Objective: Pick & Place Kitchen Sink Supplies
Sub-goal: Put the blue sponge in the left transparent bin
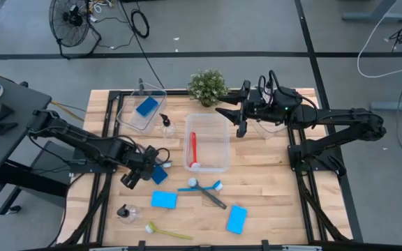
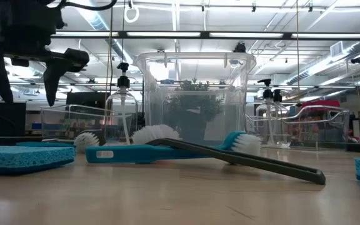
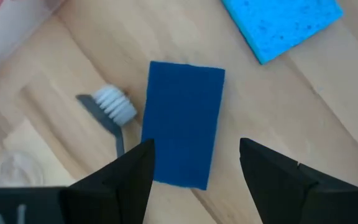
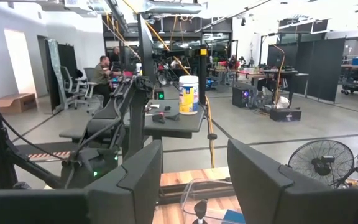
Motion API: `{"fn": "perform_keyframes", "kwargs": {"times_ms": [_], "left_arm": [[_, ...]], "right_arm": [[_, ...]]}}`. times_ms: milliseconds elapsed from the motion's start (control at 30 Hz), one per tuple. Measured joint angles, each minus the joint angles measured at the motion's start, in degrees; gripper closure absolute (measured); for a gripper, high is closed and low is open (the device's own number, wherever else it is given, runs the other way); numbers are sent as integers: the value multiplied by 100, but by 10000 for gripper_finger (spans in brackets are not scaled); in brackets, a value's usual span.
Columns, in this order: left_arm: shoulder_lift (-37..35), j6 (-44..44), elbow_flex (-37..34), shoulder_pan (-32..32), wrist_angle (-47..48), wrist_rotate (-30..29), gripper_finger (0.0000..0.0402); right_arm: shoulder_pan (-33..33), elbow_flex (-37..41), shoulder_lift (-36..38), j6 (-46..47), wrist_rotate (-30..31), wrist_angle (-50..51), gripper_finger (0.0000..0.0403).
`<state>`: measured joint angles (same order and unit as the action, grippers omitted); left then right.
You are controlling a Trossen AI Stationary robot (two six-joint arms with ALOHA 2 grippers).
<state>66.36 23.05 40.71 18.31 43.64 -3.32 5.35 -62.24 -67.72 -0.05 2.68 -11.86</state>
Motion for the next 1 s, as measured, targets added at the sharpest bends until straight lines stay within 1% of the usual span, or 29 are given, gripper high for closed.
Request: {"fn": "perform_keyframes", "kwargs": {"times_ms": [100, 233, 467, 633, 867, 1000], "left_arm": [[1, 165, -43, -2, -68, -7, 163], [1, 164, -252, 5, -224, 20, 163], [-2, 174, -599, 111, -499, 18, 163], [1, 185, -777, 195, -633, -304, 163], [-2, 185, -1094, 192, -1119, -493, 164], [-2, 180, -1192, 192, -1246, -525, 164]], "right_arm": [[-1, 0, 0, 0, 22, 0, 218], [2, 0, 0, 6, 234, 2, 218], [2, 0, 0, 50, 243, 2, 218], [2, 0, 0, 52, 245, 2, 218], [2, 0, 0, 66, 245, 4, 218], [2, 0, 0, 66, 245, 4, 218]]}}
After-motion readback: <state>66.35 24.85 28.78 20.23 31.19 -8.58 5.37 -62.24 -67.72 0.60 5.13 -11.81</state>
